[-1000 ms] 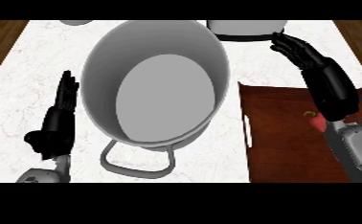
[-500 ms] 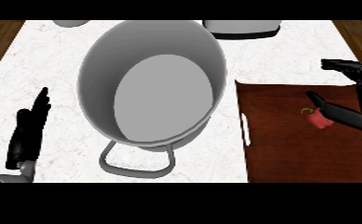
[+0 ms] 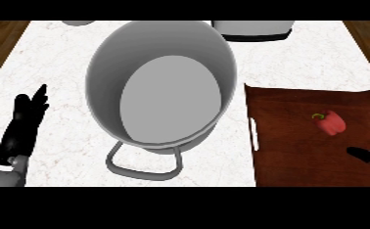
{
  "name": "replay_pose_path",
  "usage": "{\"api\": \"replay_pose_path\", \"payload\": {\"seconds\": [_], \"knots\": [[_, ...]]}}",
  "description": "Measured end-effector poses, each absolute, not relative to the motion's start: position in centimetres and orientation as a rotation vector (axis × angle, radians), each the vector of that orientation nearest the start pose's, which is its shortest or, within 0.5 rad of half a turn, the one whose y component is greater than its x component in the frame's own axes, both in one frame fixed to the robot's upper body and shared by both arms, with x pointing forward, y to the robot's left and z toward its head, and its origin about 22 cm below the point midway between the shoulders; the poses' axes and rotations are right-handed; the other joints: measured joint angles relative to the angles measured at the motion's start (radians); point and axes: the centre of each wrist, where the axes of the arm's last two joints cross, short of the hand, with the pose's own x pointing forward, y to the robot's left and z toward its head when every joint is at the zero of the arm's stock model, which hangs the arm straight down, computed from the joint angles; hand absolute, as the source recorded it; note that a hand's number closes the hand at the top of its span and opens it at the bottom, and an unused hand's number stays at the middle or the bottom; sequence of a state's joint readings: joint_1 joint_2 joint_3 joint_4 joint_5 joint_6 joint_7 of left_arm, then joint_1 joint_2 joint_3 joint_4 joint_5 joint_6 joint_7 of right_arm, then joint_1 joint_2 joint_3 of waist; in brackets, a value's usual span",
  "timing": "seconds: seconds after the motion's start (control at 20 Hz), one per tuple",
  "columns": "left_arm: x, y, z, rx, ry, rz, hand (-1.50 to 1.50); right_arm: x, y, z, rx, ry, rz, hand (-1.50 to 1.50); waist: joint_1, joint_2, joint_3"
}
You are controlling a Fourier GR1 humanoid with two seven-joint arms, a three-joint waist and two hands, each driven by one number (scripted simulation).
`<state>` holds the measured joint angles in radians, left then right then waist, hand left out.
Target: Pick the bell pepper from the tray and place it in the pot
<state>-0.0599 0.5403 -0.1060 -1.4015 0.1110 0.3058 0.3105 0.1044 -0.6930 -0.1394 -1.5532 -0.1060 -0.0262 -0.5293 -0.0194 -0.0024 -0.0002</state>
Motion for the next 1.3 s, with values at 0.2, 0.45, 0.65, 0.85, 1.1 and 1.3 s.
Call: {"api": "replay_pose_path", "payload": {"seconds": [0.2,0.45,0.65,0.85,1.1,1.3], "knots": [[25.6,33.9,2.5,0.544,-1.155,-0.091,0.00,20.6,-42.9,11.2,-0.647,-1.805,0.675,-1.50,0.001,-0.001,-0.001],[25.8,33.9,2.3,0.537,-1.154,-0.092,0.00,20.2,-42.3,14.8,-0.687,-1.586,0.903,-1.50,0.004,0.000,-0.003],[25.8,33.6,2.6,0.533,-1.154,-0.095,0.00,20.1,-41.4,16.1,-0.647,-1.408,1.040,-1.50,0.011,0.000,-0.002],[25.9,33.4,2.6,0.531,-1.157,-0.097,0.00,19.9,-40.6,17.0,-0.621,-1.296,1.107,-1.50,0.012,0.001,-0.001],[26.5,33.4,2.5,0.528,-1.152,-0.098,0.00,20.1,-39.7,16.9,-0.635,-1.211,1.111,-1.50,0.015,0.002,0.000],[26.5,32.9,2.5,0.518,-1.161,-0.103,0.00,21.1,-40.1,15.3,-0.638,-1.176,1.093,-1.50,0.020,0.002,0.000]]}}
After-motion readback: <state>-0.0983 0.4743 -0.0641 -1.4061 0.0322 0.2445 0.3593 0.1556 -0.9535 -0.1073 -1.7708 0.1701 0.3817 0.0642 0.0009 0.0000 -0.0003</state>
